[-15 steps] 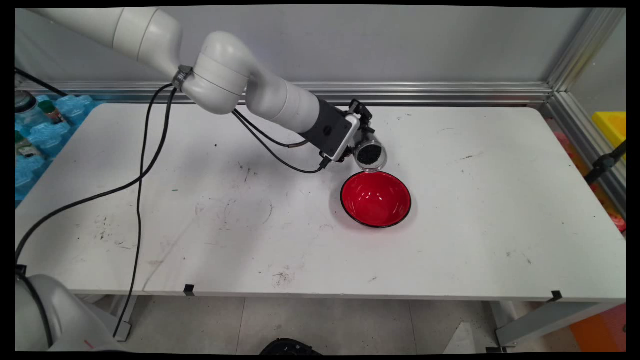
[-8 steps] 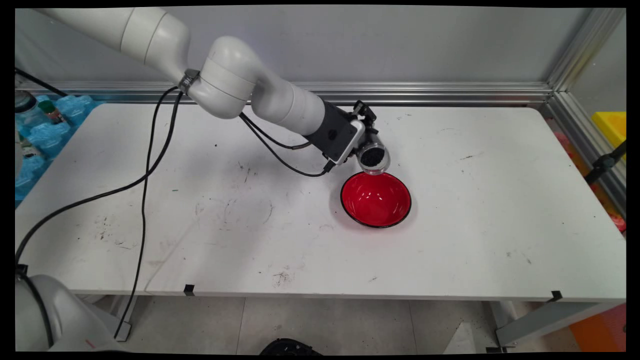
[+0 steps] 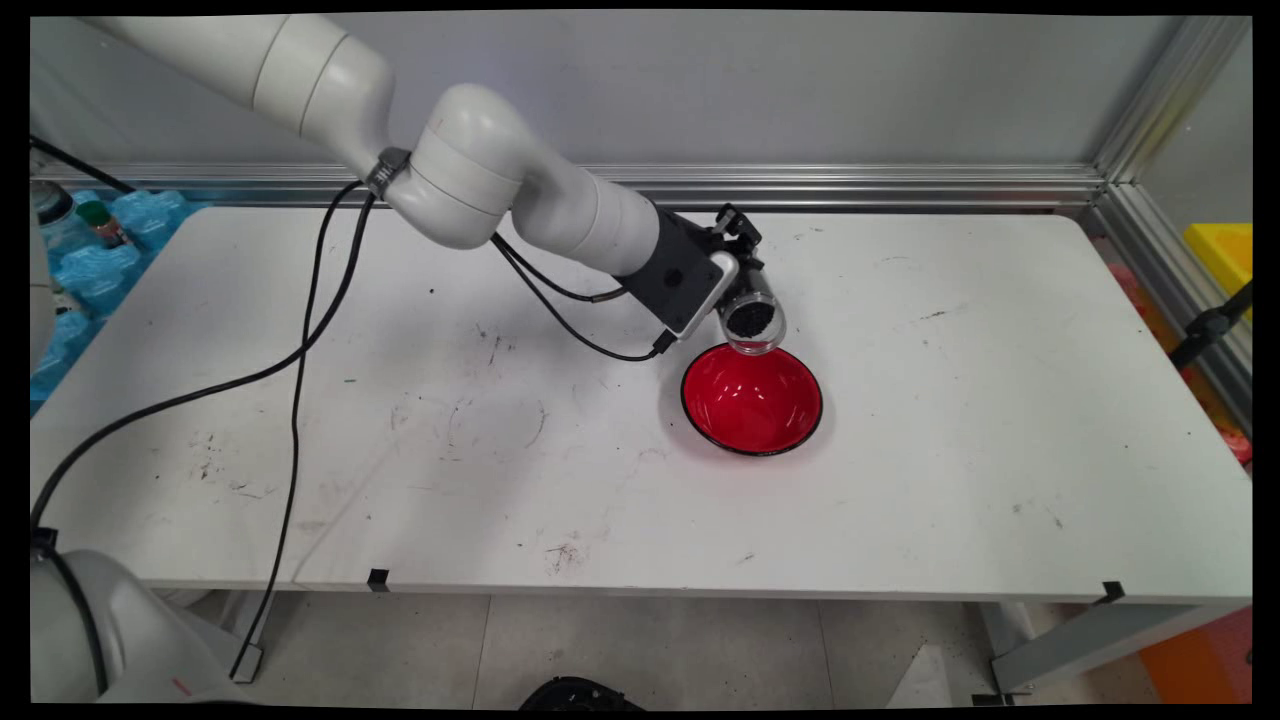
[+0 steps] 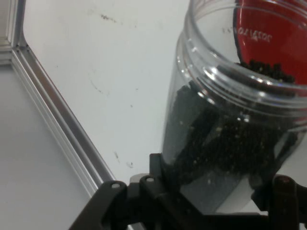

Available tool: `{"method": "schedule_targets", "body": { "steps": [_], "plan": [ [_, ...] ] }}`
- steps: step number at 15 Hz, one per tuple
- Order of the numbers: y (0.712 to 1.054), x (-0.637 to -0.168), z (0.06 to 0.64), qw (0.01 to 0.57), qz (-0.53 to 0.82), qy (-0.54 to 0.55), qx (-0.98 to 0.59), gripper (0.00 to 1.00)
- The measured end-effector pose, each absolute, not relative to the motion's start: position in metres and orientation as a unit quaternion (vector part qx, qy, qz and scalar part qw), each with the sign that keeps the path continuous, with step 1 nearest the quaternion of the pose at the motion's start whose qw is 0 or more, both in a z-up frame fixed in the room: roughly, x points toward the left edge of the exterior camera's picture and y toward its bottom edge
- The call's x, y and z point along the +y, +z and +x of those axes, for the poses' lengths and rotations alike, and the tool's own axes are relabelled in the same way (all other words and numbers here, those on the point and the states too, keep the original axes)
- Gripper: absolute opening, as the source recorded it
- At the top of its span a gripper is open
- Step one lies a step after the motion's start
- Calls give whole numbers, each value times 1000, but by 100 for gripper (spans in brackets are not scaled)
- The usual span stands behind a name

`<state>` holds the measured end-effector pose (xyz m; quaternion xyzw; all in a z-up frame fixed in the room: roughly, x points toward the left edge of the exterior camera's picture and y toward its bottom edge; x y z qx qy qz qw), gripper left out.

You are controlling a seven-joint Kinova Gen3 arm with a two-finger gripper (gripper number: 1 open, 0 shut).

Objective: Pour the black seasoning powder in the red bowl

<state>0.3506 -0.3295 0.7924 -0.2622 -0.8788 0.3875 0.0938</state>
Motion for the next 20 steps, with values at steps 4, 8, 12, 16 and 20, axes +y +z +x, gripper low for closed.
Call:
{"method": "schedule_targets", "body": {
  "steps": [4,8,12,16,20],
  "plan": [
    [791,-327,350,79,-282,395,-871,0],
    [789,-325,351,66,-299,400,-864,0],
    [785,-323,352,57,-322,407,-853,0],
    [783,-321,352,51,-340,413,-843,0],
    [781,-321,351,44,-356,420,-834,0]
  ]
}}
